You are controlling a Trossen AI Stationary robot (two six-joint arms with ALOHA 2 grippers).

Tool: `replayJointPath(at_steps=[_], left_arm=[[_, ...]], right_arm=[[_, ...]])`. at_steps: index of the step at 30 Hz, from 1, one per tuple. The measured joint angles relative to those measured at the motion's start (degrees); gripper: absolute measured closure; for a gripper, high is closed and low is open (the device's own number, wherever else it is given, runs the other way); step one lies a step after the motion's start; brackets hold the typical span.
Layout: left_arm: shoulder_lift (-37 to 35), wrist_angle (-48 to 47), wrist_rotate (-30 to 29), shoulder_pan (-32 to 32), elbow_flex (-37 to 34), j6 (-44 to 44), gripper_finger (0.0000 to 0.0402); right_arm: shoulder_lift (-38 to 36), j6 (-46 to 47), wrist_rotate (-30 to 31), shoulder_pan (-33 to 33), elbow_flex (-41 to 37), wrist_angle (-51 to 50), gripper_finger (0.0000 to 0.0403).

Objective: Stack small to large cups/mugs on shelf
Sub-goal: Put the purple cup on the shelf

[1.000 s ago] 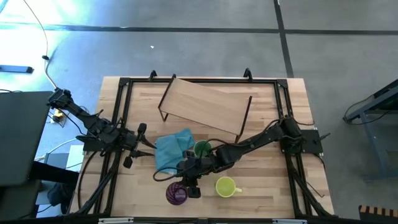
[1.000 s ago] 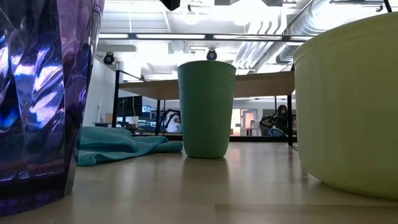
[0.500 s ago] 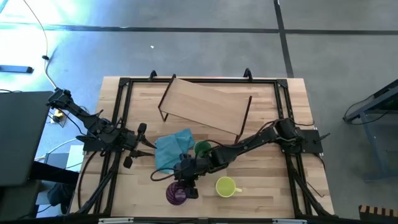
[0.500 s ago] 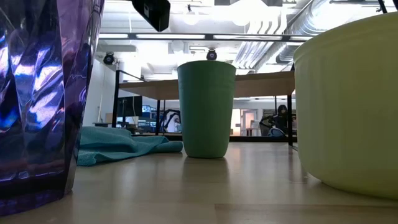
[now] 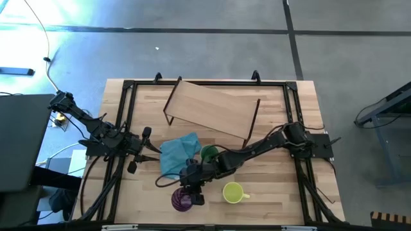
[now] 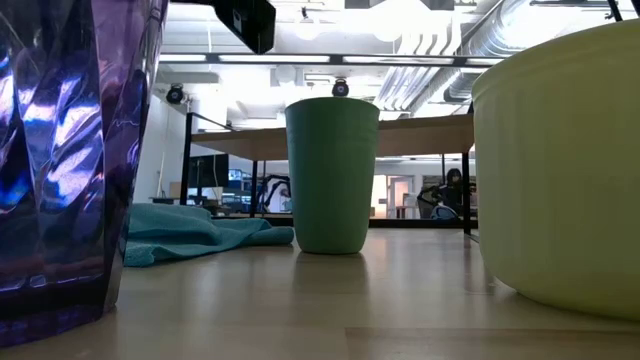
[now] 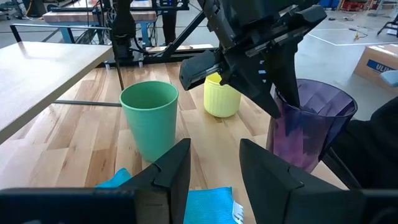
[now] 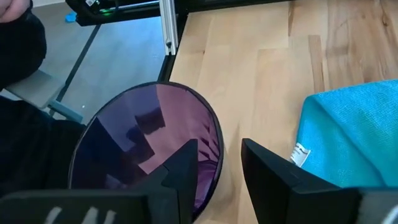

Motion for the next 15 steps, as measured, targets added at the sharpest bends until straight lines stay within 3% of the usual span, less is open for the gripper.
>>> replayJointPath(at_steps=[6,12,15], left_arm=[[0.00,0.00,0.00,0.00,0.00,-0.37,0.0275],[0.00,0.00,0.00,0.02,0.00,-0.35,0.0275],[0.00,0.00,0.00,0.02,0.00,-0.35,0.0275]], right_arm=[[0.30,0.20,0.09,0.00,0.00,0.24,0.0302],[0.30,-0.05,0.19,0.00,0.00,0.43,0.0384],[0.41,0.06,1.09,0.00,0.00,0.41,0.0393]])
